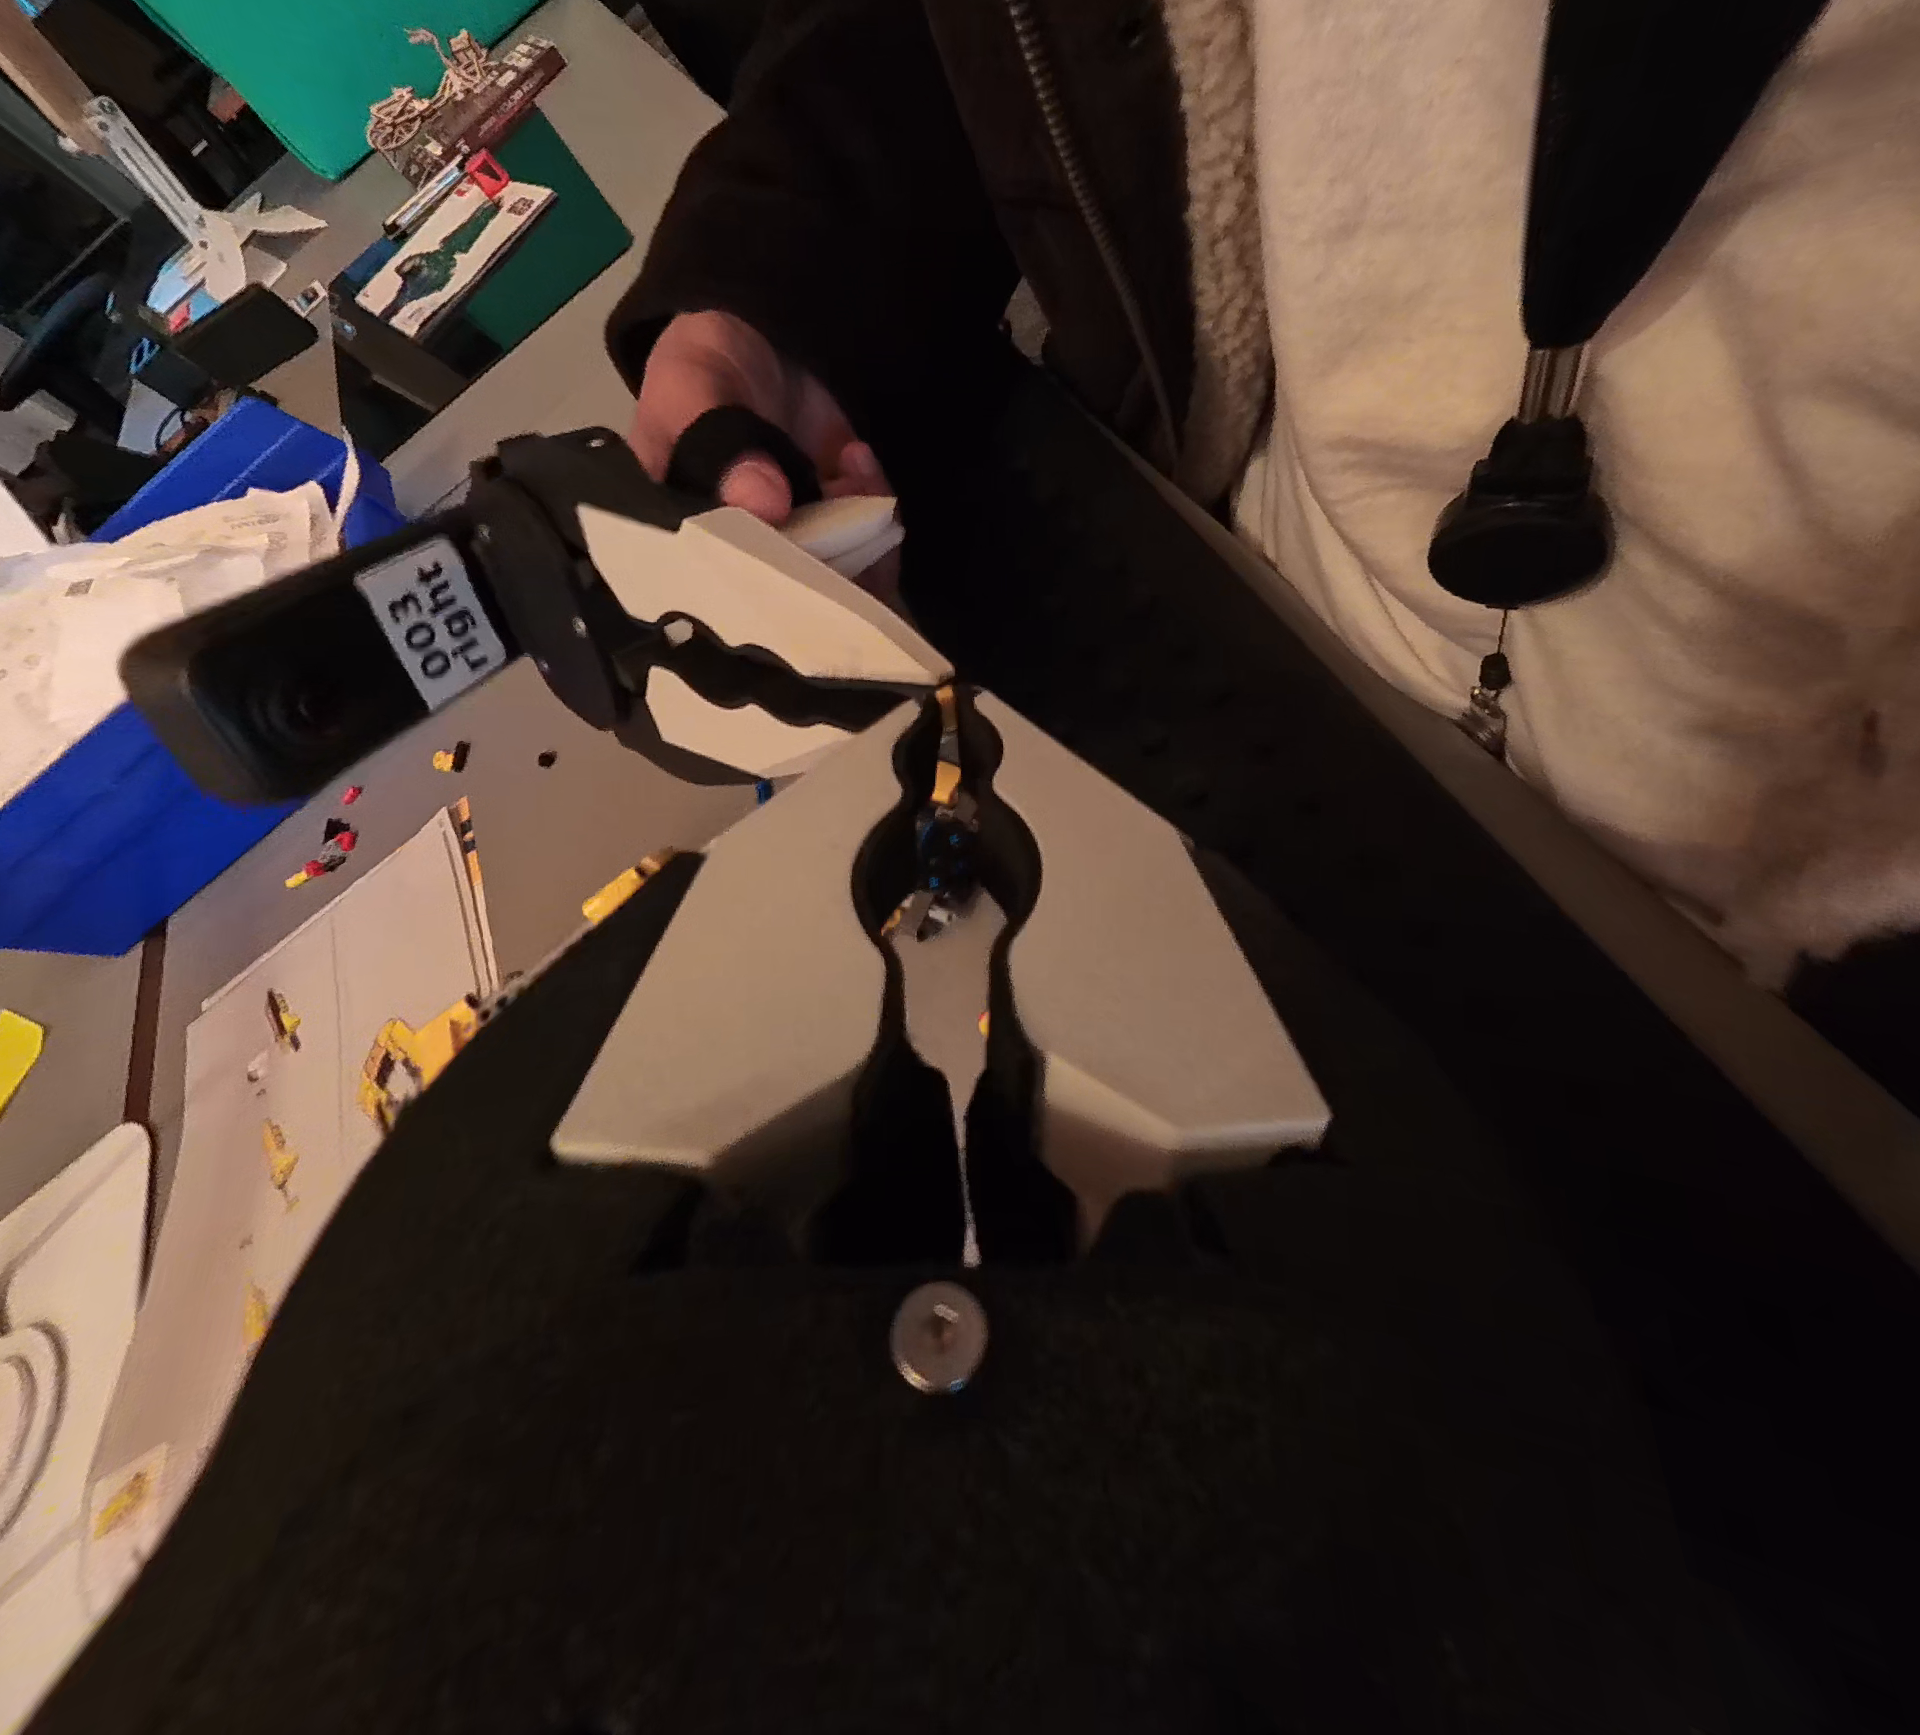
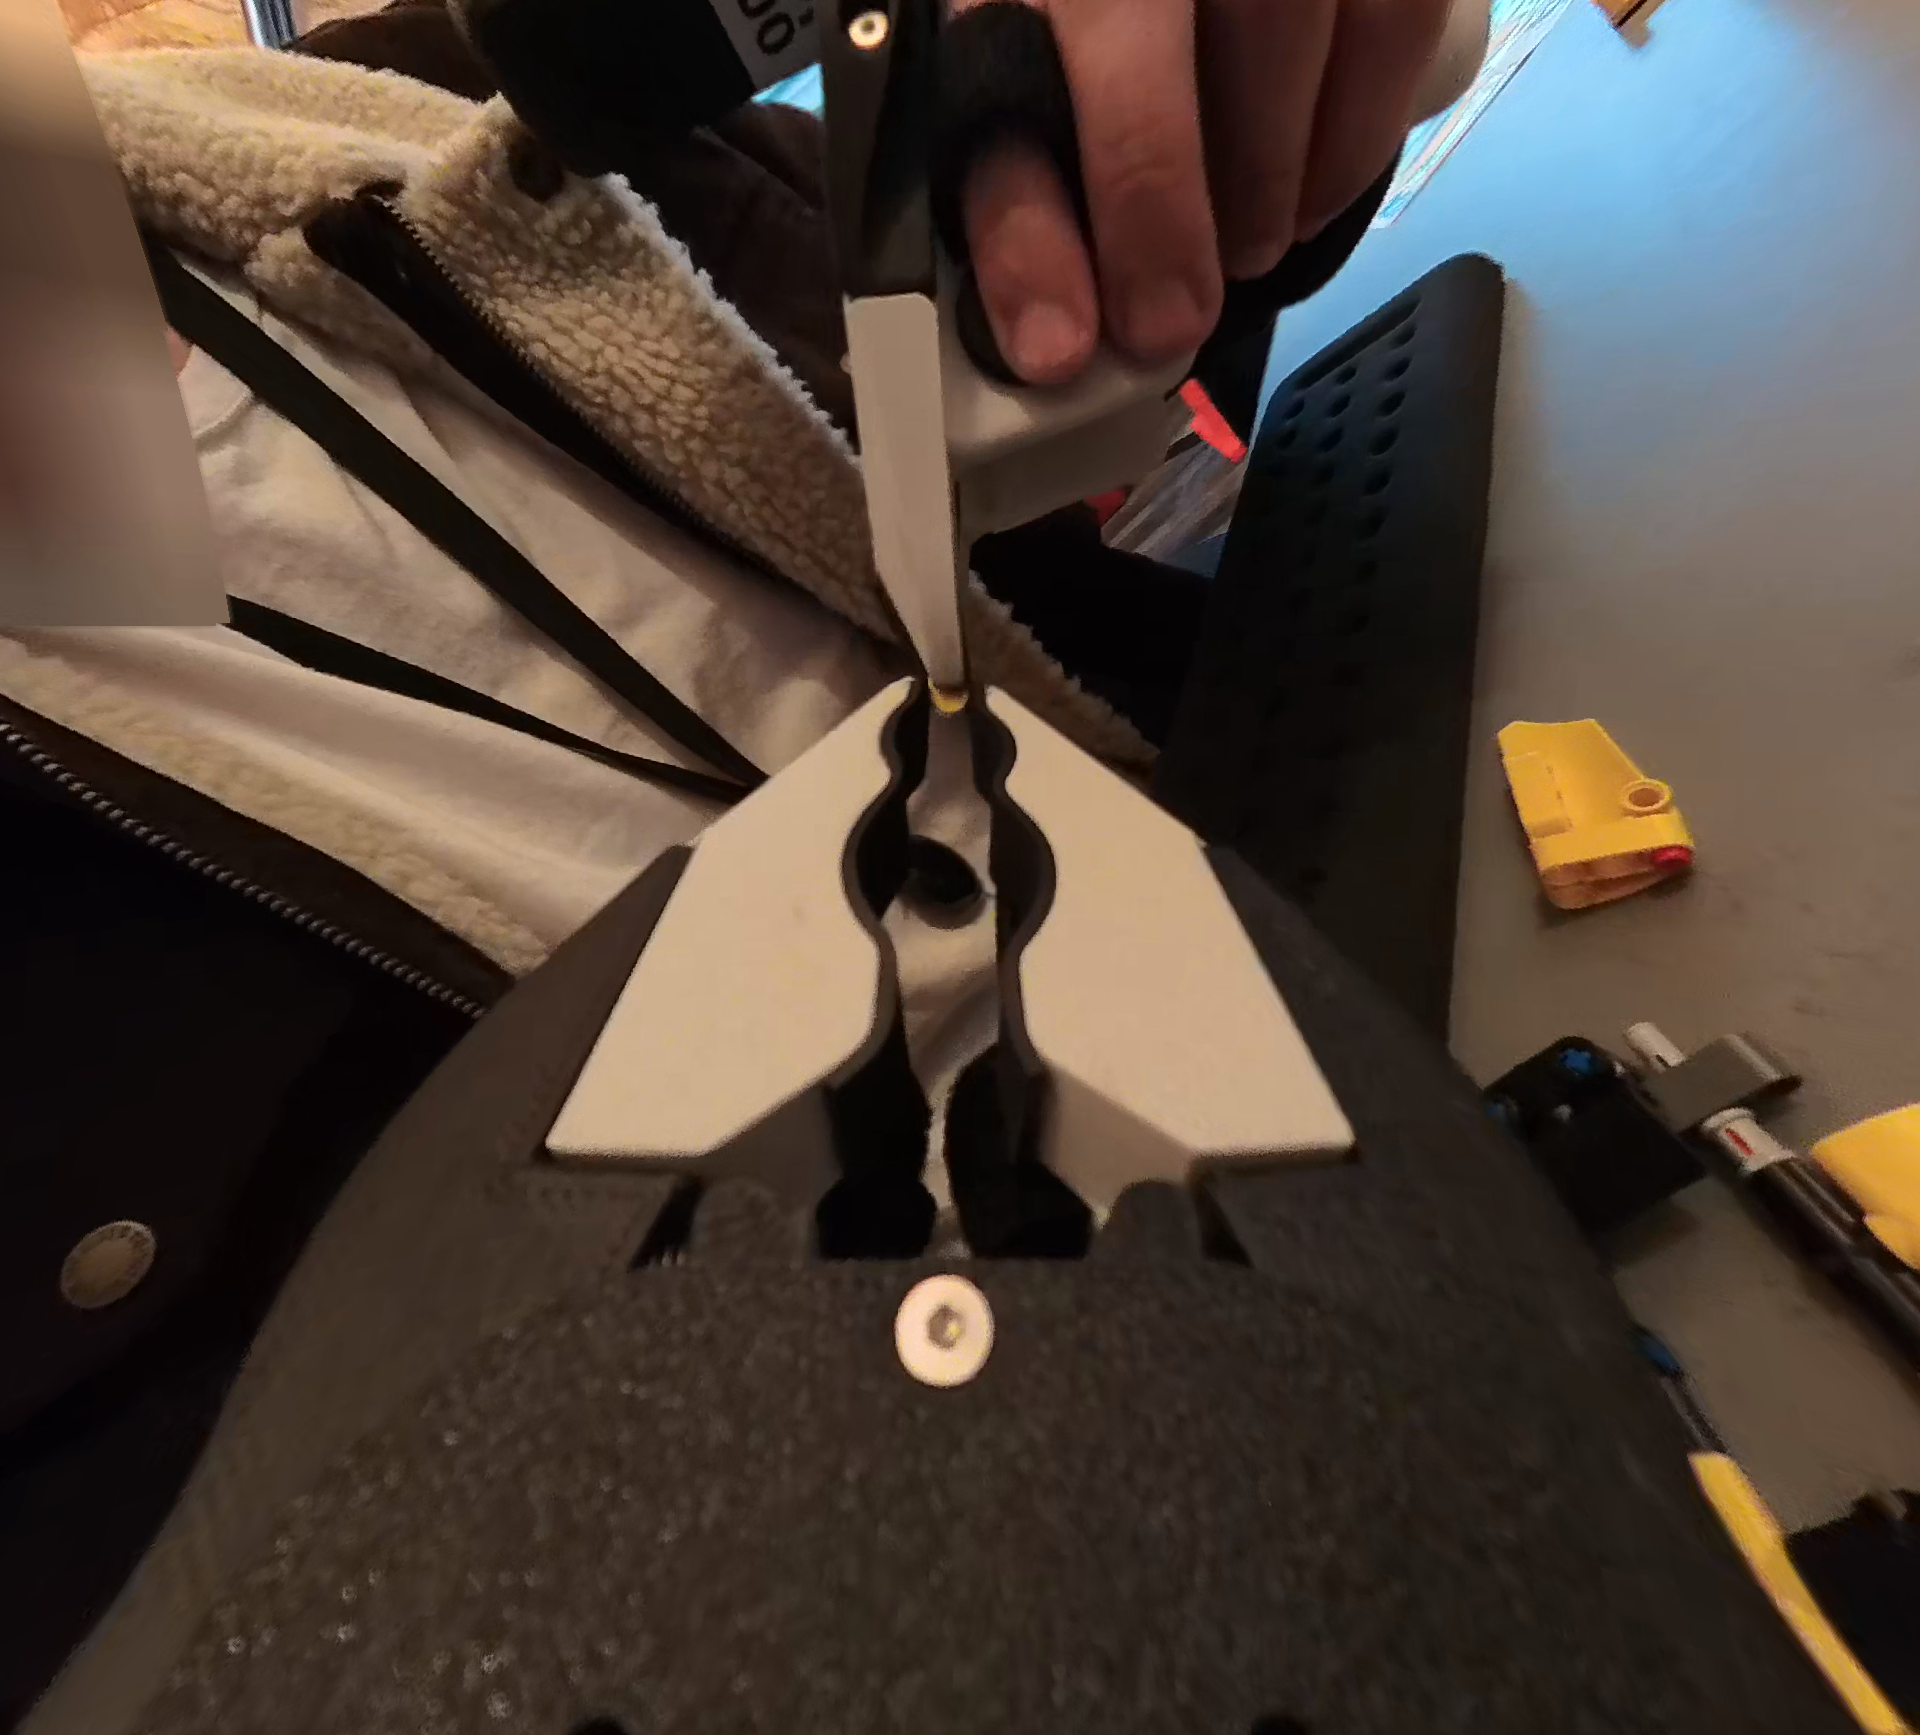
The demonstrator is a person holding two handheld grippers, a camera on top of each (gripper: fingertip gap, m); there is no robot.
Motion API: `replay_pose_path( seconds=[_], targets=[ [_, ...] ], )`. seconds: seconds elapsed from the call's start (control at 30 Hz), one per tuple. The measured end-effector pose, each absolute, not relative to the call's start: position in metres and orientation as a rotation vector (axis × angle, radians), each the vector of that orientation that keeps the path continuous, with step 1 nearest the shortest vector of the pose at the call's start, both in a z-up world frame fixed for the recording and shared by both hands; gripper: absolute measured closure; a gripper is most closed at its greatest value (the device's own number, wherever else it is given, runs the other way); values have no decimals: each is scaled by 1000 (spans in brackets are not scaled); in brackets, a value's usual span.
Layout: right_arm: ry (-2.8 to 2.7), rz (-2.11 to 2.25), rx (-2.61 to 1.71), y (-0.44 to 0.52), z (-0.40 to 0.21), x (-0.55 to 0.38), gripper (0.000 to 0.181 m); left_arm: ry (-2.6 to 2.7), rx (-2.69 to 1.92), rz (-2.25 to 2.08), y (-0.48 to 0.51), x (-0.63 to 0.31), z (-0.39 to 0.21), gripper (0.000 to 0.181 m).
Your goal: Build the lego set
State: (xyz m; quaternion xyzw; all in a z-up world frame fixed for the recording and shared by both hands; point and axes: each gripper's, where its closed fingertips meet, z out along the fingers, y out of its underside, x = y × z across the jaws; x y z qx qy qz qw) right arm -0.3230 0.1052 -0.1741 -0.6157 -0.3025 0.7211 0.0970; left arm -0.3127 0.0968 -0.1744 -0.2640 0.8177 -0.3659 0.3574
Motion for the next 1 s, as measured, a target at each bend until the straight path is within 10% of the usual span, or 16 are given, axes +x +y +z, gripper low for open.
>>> replay_pose_path(
  seconds=[0.53, 1.0],
  targets=[
    [-791, 1294, -1805, 167, -218, -283, 174, 1845, -1727, -829, 152, -327, -292, 139],
    [-773, 1262, -1624, 165, -196, -274, 174, 1602, -1751, -1509, 130, -300, -246, 157]
  ],
)
